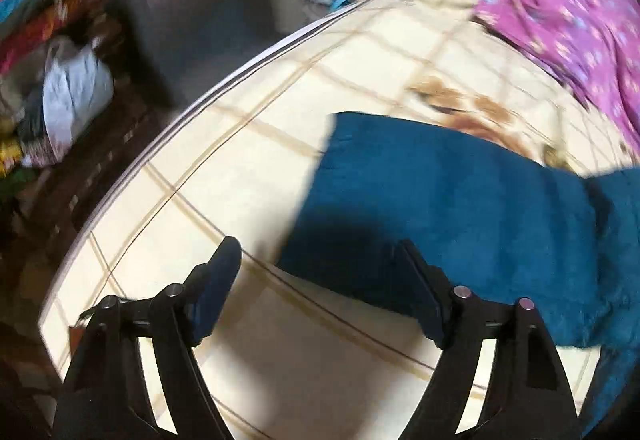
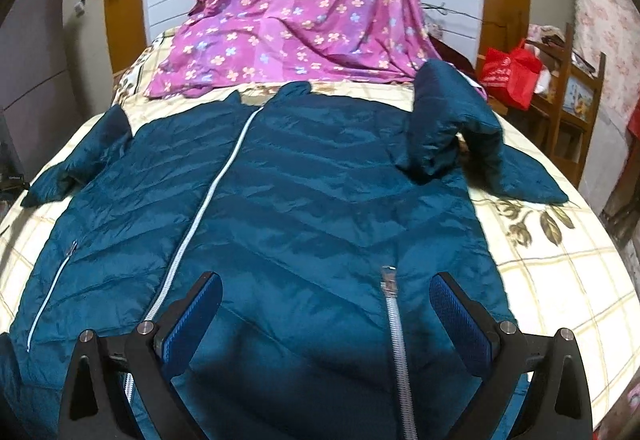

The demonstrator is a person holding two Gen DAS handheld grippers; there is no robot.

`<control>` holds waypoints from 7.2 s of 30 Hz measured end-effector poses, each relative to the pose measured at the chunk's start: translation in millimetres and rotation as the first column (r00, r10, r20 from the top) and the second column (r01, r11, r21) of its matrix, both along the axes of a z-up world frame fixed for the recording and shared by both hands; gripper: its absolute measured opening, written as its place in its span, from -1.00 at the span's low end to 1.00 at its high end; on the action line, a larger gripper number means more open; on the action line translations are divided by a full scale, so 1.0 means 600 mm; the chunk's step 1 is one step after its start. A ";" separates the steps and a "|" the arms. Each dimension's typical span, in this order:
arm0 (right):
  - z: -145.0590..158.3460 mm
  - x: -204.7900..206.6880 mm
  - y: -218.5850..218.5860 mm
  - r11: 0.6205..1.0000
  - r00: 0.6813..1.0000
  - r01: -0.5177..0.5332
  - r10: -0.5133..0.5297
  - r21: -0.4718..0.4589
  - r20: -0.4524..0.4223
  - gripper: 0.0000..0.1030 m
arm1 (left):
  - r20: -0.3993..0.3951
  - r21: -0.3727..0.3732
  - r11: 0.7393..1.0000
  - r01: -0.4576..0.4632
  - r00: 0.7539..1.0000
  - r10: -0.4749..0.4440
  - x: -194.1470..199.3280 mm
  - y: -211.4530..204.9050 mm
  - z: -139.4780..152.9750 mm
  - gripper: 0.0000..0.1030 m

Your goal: Fold large clothes

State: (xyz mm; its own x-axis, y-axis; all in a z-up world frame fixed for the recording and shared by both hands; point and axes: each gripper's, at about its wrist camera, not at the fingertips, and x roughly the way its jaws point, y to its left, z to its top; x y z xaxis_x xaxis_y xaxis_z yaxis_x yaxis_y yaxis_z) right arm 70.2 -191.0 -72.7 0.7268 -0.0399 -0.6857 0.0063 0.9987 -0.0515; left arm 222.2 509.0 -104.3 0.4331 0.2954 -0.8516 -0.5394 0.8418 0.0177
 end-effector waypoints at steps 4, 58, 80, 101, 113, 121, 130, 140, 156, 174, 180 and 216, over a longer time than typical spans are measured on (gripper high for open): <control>-0.005 0.010 0.024 0.999 1.000 -0.027 0.027 -0.034 0.001 1.00 | 0.025 -0.149 0.989 0.007 1.000 -0.003 0.004 0.033 -0.029 0.15; -0.026 -0.003 -0.028 0.997 0.994 0.041 -0.047 -0.061 -0.096 1.00 | 0.633 -0.251 0.873 0.419 0.753 -0.180 -0.058 -0.212 0.338 -0.74; -0.018 -0.100 -0.179 0.990 0.983 0.140 -0.137 0.019 -0.121 1.00 | 0.462 -0.367 0.534 0.762 0.648 -0.606 0.101 -0.985 0.135 -0.75; 0.004 -0.109 -0.237 0.956 0.966 0.258 -0.251 0.141 -0.063 1.00 | 0.345 -0.351 0.629 0.694 0.720 -0.602 0.081 -0.890 0.066 -0.68; 0.004 0.128 -0.183 0.895 0.985 0.174 -0.162 0.411 -0.063 1.00 | 0.346 -0.194 0.890 0.413 0.878 -0.332 0.043 -0.603 0.031 -0.67; -0.090 0.265 -0.190 0.773 0.968 0.251 -0.209 0.582 -0.139 1.00 | 0.315 -0.229 0.889 0.397 0.894 -0.319 0.081 -0.581 0.012 -0.67; -0.089 0.297 -0.149 0.780 0.995 0.090 -0.043 0.619 -0.091 -0.04 | 0.295 -0.244 0.913 0.328 0.922 -0.252 0.093 -0.555 -0.008 -0.67; -0.084 0.310 -0.201 0.869 0.985 0.166 -0.120 0.467 -0.127 -0.61 | 0.339 -0.222 0.898 0.380 0.894 -0.294 0.090 -0.568 0.003 -0.67; -0.013 0.230 -0.208 0.823 0.991 0.128 -0.132 0.553 -0.032 -0.25 | 0.218 -0.168 0.906 0.389 0.911 -0.351 0.115 -0.597 -0.039 -0.37; -0.084 0.329 -0.142 0.941 0.989 -0.017 0.064 0.337 -0.130 -0.07 | 0.217 -0.158 0.907 0.391 0.910 -0.354 0.115 -0.602 -0.041 -0.16; -0.077 0.328 -0.126 0.948 0.989 -0.048 0.089 0.315 -0.116 0.17 | 0.255 -0.118 0.915 0.386 0.902 -0.348 0.103 -0.608 -0.022 -0.16; -0.071 0.244 -0.707 0.606 0.854 0.426 -0.514 0.672 -0.078 0.90 | 0.205 -0.053 0.878 0.476 0.866 -0.457 0.089 -0.680 -0.017 -0.15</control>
State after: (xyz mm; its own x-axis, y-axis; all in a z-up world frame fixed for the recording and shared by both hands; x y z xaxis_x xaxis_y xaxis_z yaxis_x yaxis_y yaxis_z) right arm 216.7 -615.1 -115.4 0.8085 0.0185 -0.5882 0.4460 0.6327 0.6330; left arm 275.6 100.8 -114.7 0.6483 -0.0608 -0.7590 -0.0691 0.9880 -0.1381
